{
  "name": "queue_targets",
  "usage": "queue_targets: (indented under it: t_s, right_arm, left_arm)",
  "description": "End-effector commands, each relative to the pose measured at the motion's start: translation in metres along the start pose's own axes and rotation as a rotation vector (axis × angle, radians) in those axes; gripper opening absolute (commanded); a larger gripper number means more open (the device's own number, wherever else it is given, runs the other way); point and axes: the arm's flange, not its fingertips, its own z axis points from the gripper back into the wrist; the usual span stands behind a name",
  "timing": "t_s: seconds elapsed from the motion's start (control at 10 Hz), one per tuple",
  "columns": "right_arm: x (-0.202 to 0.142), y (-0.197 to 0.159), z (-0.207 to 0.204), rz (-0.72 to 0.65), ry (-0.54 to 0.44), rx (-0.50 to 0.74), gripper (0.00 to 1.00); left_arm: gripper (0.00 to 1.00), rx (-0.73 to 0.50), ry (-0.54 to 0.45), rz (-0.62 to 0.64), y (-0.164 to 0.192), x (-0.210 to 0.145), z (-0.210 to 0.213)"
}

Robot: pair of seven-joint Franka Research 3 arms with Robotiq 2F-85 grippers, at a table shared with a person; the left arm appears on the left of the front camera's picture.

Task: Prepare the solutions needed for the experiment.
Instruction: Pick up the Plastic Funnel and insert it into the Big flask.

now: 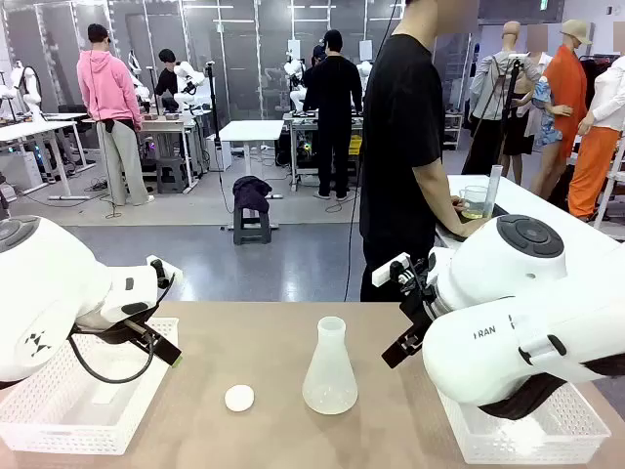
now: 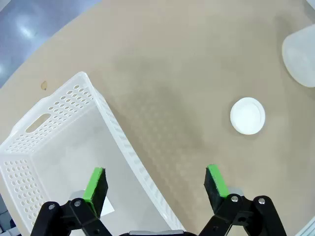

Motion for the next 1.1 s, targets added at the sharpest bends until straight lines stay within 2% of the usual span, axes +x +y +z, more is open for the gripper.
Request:
queue_targets:
  t_s: [0.0, 1.0]
  right_arm:
    - [0.0, 0.0, 0.0, 0.0, 0.0, 0.0, 1.0]
    - [0.0, 0.0, 0.0, 0.0, 0.0, 0.0, 1.0]
  left_arm:
    - [1.0, 0.0, 0.0, 0.0, -0.0003, 0.0001, 0.0]
    - [1.0, 0.0, 0.0, 0.0, -0.0003, 0.0001, 0.0]
